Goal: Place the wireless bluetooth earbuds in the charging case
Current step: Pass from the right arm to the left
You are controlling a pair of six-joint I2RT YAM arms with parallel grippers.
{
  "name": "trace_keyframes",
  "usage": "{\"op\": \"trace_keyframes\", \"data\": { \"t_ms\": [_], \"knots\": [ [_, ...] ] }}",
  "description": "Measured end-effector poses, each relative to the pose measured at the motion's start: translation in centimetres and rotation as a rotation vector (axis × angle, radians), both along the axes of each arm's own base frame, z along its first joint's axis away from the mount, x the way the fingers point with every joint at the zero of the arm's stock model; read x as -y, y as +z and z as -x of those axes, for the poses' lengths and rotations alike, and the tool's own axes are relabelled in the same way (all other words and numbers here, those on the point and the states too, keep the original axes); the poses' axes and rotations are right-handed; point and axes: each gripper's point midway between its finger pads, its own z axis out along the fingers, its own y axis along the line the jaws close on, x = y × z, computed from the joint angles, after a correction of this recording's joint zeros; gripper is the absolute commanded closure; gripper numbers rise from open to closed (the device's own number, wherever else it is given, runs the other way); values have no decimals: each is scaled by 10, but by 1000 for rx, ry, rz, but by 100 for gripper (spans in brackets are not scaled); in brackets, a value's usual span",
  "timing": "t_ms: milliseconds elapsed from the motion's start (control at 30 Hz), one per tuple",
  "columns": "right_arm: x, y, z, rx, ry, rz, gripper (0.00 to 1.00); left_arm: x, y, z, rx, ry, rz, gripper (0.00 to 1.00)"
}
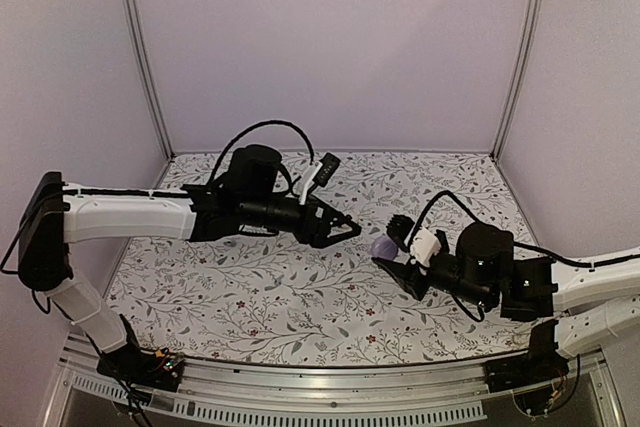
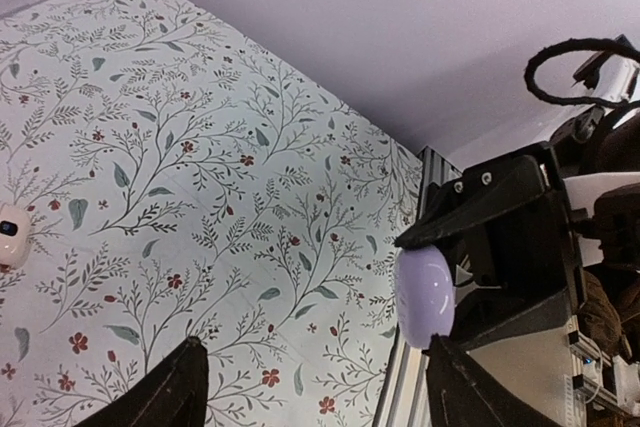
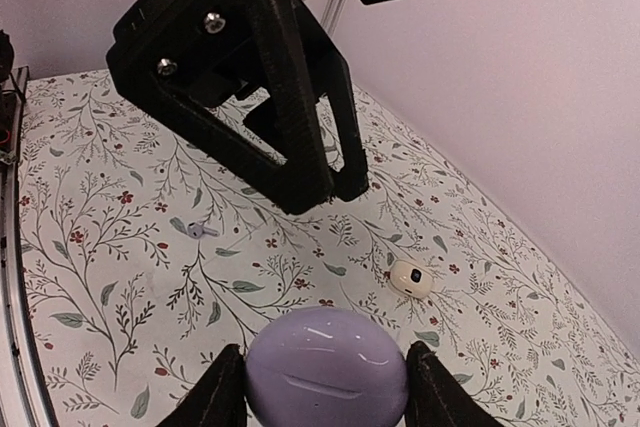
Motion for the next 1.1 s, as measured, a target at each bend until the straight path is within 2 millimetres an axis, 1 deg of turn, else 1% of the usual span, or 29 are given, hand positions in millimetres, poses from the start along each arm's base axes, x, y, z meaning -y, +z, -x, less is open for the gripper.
{"op": "trace_keyframes", "data": {
  "t_ms": [233,433,533,633,867,1100],
  "knots": [
    [0,0,-2,51,-17,38,54,6,3,11,27,-39,-2,27],
    [-1,-4,-1,69,-21,68,54,21,21,25,71,-88,21,29],
    [0,-5,-1,76,-28,80,54,26,25,27,81,-100,26,30],
    [-1,-7,-2,79,-32,88,54,32,20,28,79,-108,9,30],
    [0,-8,-4,83,-49,97,54,42,0,27,70,-97,-56,34],
    [1,-8,-5,85,-58,98,54,49,-9,26,75,-90,-95,38]
  ]
}}
